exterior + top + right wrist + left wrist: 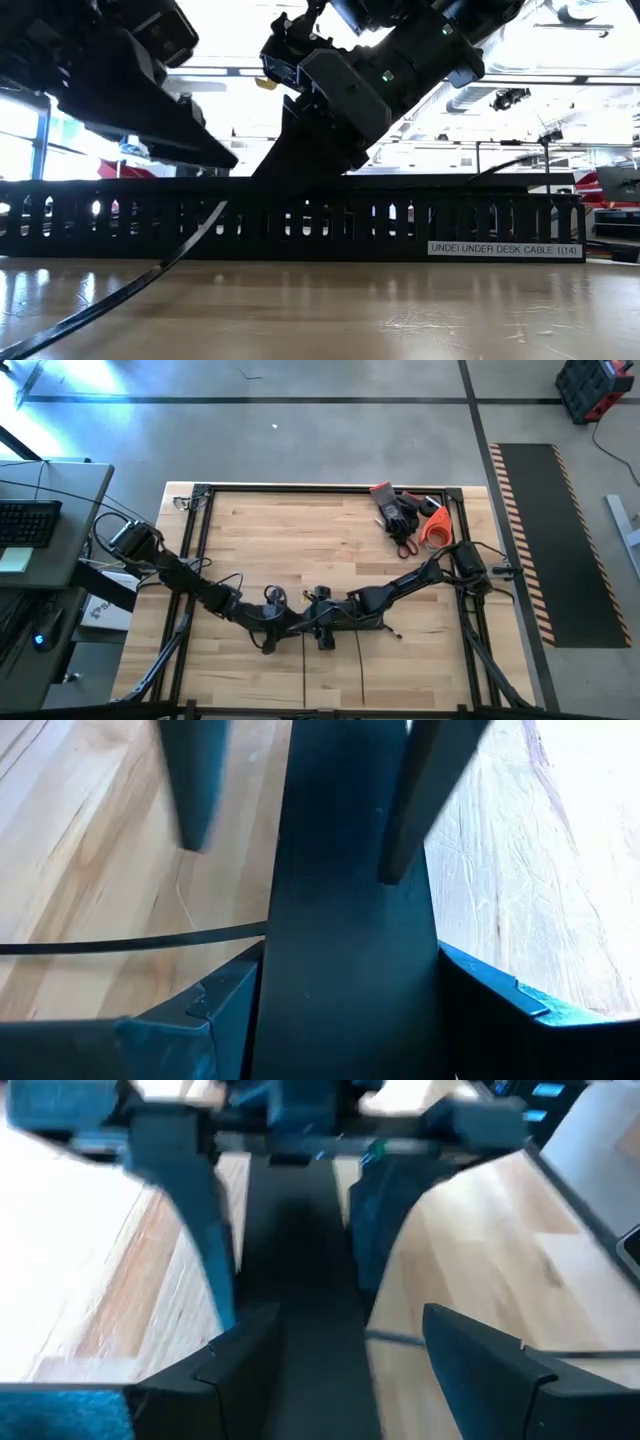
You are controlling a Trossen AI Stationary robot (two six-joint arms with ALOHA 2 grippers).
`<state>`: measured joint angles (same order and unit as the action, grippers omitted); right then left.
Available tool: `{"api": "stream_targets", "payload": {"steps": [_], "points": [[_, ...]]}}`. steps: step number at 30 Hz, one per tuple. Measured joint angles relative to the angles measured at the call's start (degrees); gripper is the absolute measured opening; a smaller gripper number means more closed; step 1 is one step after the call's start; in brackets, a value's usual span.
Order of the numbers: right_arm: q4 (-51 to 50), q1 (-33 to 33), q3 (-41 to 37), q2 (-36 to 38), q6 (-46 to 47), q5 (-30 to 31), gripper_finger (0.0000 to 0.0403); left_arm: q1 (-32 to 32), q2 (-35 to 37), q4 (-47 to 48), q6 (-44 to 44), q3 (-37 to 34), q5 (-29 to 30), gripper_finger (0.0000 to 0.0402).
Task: Ziptie cables
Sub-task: Close the black cable duct
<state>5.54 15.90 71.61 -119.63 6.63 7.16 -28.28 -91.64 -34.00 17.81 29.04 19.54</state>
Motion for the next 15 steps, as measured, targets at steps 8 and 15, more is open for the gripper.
{"api": "stream_targets", "payload": {"steps": [8,15], "points": [[-0.1,0.0,0.0,0.0,0.0,-0.2,0.0226,2.3,-2.5,0.6,2.8,0.1,-1.8,0.0145],[-0.3,0.1,0.0,0.0,-0.1,-0.3,0.0226,2.5,-7.3,-1.0,5.7,0.4,0.3,0.0063]]}}
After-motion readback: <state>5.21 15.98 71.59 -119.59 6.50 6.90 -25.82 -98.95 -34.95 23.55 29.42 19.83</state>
